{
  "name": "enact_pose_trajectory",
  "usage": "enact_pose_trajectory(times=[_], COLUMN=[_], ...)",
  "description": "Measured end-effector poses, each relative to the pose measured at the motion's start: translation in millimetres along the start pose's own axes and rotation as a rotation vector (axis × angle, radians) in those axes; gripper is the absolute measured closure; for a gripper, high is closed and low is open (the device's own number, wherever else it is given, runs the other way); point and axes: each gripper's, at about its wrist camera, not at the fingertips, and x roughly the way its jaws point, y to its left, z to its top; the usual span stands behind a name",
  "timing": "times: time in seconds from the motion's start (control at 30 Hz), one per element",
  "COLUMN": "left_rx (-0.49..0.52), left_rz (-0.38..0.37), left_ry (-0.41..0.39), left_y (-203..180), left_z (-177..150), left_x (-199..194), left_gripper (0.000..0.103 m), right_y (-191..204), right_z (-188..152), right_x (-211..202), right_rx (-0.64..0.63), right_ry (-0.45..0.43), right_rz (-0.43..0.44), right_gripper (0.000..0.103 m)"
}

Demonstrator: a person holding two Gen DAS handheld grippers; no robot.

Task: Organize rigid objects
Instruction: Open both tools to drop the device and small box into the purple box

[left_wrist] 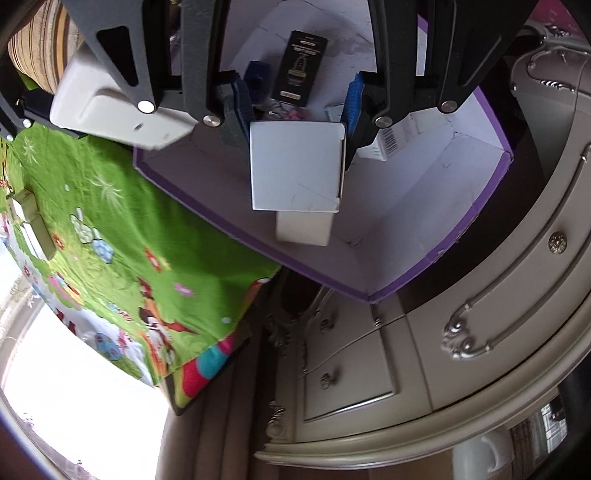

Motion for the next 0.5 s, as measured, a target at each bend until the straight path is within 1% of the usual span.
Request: enact_pose_trajectory(times=[0.17,0.23,0.3,0.33,0.37,0.43,0.5], left_rx=[-0.034,-0.058,-0.064,-0.066,-0.068,-0.065,-0.054], left_rz=[0.036,0.049,0.062,0.062,0.064,0.066,0.059], left_ry=[0.023,0.040,0.067,0.076,0.085,0.090,0.090], left_y=[15,22,23,23,22,19,13], left_z=[0,-1,-3,-3,-4,-4,-2], left_x=[9,15,21,24,27,29,29], left_gripper=[0.061,0.060,0.054,0.047,0.041,0.039,0.039], right_y=[7,8,8,7,6,2,-3], right_z=[4,6,4,3,2,2,2], right_x=[18,26,32,33,34,34,32], right_rx=[-0.013,-0.010,-0.005,-0.001,0.005,0.022,0.036], right_ry=[0.033,0.063,0.088,0.091,0.095,0.097,0.088], right_rz=[0.017,0.035,0.058,0.060,0.065,0.079,0.078], right_gripper=[0.035,0.035,0.030,0.027,0.025,0.024,0.024])
